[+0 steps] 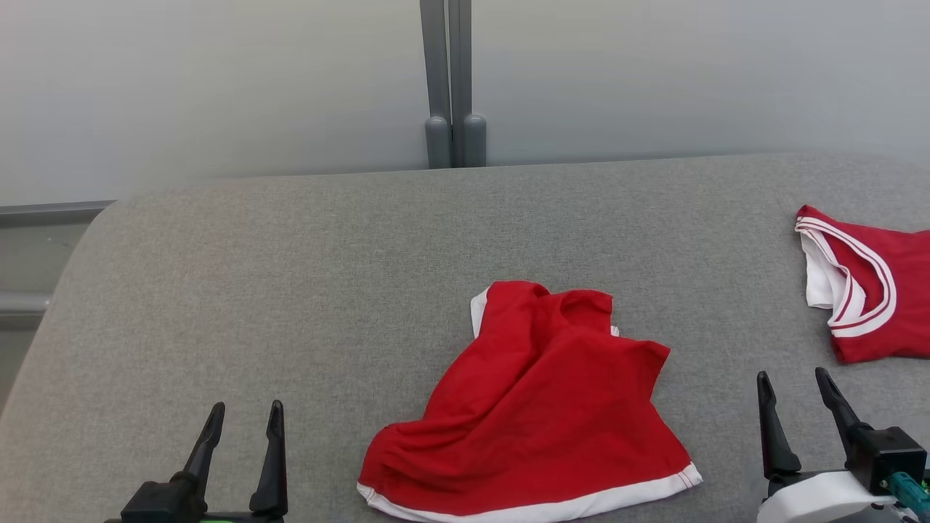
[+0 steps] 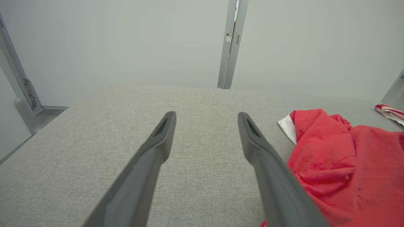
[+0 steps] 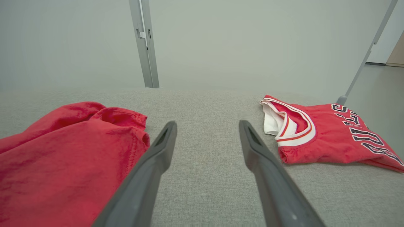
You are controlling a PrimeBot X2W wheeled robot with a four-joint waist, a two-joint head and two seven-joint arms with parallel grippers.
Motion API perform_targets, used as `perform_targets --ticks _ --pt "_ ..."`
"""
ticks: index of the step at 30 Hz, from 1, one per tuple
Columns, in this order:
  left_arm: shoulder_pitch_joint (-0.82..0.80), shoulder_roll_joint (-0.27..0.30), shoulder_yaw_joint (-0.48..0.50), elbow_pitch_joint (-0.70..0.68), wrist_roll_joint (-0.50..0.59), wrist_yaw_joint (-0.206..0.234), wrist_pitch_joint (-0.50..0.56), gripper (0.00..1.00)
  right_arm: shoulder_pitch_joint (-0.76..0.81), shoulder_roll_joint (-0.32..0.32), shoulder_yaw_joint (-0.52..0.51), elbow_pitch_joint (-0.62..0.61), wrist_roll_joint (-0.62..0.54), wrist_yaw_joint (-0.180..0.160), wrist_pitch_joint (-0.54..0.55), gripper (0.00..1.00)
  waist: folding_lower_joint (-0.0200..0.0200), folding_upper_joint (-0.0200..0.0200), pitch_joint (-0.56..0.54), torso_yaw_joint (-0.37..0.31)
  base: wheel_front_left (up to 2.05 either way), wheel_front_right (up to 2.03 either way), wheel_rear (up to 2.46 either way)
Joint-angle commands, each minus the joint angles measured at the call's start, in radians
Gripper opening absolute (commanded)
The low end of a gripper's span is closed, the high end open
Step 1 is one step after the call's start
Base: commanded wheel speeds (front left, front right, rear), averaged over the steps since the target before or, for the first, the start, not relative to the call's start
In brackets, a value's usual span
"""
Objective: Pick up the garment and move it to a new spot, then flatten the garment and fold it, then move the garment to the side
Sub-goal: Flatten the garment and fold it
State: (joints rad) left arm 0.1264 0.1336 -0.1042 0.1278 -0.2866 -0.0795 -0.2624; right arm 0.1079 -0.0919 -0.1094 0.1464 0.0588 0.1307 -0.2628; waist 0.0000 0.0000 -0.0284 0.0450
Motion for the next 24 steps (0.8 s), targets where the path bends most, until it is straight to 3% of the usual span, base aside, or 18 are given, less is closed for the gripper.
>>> perform_targets --ticks 1,13,24 --pt "0.012 -0.009 0.018 0.001 0.023 -0.011 -0.003 1.00 0.011 0.002 0.004 -0.001 -0.005 0.000 -0.003 1.00 0.0000 0.0000 0.001 -0.005 0.00 0.00 0.00" --pt "0.002 -0.060 0.080 0.016 0.079 -0.052 -0.003 1.00 -0.005 0.003 0.028 0.001 -0.005 0.000 -0.003 1.00 0.0000 0.0000 0.009 -0.031 0.00 0.00 0.00" --pt "-0.016 -0.048 0.057 0.029 0.062 -0.052 -0.003 1.00 -0.013 -0.001 0.032 -0.004 0.000 0.000 -0.003 1.00 0.0000 0.0000 0.014 -0.032 0.00 0.00 0.00"
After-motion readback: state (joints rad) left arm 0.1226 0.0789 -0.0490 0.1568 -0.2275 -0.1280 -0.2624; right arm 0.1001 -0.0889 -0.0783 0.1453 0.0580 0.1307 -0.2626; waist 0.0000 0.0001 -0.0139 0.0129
